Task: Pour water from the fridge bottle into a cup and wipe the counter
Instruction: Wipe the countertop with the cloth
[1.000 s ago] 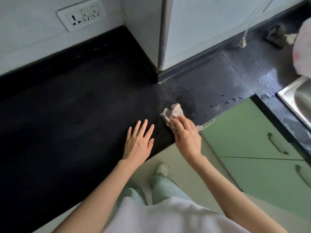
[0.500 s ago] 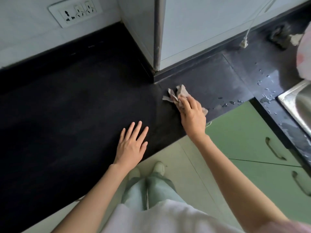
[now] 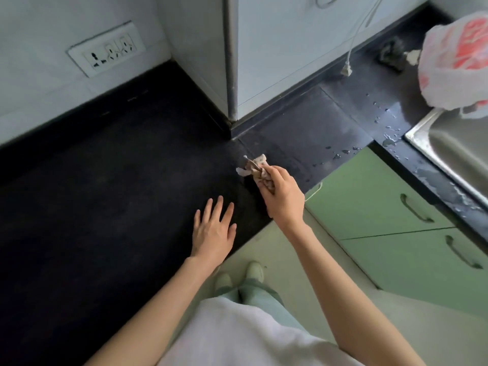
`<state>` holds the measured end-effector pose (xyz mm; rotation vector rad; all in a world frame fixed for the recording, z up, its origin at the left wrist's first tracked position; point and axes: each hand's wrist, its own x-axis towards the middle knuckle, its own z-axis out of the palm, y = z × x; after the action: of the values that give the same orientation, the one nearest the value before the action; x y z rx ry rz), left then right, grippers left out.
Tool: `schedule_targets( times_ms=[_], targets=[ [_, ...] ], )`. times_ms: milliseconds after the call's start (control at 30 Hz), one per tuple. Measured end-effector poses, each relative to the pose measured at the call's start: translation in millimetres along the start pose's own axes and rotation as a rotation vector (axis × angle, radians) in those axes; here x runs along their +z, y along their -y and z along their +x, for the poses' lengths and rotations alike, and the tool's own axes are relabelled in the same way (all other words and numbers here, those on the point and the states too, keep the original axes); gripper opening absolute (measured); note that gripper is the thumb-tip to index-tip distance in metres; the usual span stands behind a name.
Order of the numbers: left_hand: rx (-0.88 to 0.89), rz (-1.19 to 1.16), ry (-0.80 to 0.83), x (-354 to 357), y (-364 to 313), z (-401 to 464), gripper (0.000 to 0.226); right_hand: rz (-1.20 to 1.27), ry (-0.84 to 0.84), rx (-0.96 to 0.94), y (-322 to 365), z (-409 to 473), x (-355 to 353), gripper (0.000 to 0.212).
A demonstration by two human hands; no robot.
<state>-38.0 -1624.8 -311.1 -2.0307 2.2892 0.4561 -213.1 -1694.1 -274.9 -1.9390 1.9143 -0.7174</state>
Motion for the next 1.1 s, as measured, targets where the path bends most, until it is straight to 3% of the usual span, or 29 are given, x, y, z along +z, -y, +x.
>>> schedule_targets(
  times_ms=[133,333,667,1100],
  targets=[
    [0.053,-0.058,-0.03,-14.2,-7.6,6.2,0.051,0.019,-0.119,0.128,-10.9,-21.8,-30.2,0.037],
    [0.274,-0.082,-0.113,-32.2,-43.8,25.3,0.047,-0.069,-0.214,0.296,-49.2,-76.6,-72.3,0.037],
    [0.492,-0.065,-0.233,-41.5,-137.8,63.0,0.046,-0.12,-0.297,0.414,-116.7,-99.0,-139.5,0.035],
    [0.423,-0.009,-0.27,-45.5,-270.7,140.8,0.044,-0.099,-0.28,0.257,-246.9,-18.1,-230.2,0.036]
  ],
)
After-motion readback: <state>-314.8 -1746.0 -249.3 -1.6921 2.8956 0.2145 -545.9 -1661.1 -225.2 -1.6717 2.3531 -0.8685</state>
